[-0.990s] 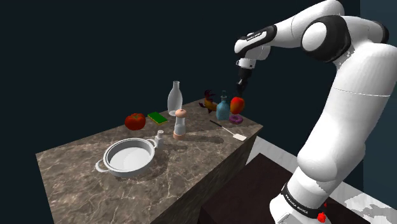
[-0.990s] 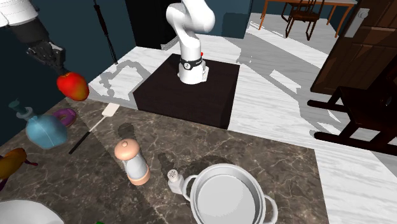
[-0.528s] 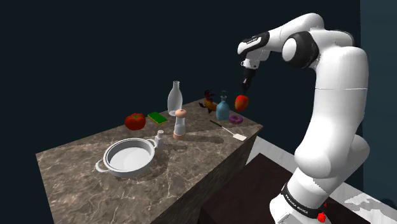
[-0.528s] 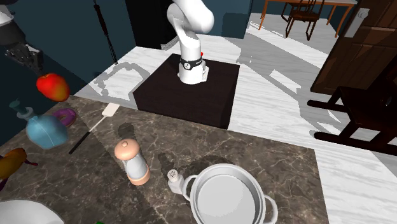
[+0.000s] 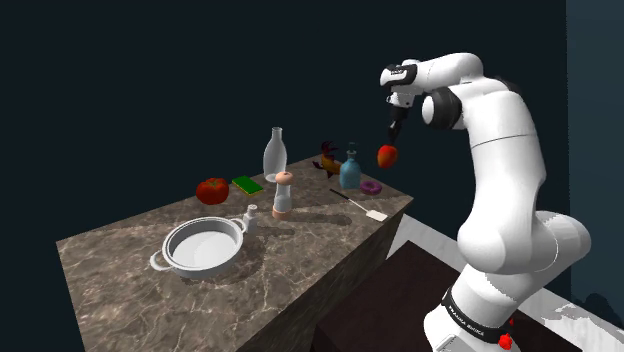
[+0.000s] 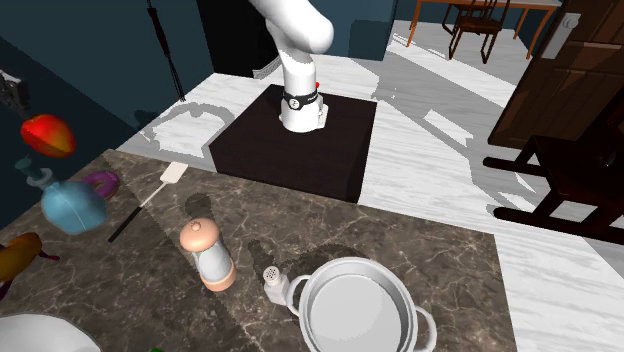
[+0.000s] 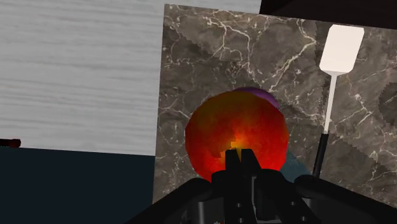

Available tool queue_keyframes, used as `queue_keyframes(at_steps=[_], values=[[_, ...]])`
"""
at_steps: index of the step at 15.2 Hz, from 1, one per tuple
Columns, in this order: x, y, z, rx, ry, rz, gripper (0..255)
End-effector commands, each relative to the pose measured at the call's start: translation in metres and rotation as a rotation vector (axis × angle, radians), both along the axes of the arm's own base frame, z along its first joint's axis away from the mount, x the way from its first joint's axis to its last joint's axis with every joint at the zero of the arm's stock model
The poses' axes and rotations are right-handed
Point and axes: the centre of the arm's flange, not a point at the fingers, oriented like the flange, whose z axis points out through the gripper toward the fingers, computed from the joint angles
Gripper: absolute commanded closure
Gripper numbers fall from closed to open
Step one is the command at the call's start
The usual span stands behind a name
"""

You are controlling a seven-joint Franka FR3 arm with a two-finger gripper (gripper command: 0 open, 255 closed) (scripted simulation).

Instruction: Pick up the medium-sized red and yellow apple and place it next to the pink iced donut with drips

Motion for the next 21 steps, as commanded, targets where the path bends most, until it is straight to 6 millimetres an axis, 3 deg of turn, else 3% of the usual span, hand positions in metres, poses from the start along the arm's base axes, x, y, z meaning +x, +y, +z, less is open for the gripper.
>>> queue_keyframes(at_steps=[1, 2, 21], values=[[0.005, -0.029, -0.004, 0.001, 0.000, 0.002, 255], [0.008, -0.038, -0.005, 0.001, 0.000, 0.002, 255], [0.008, -0.038, -0.105, 0.001, 0.000, 0.002, 255]])
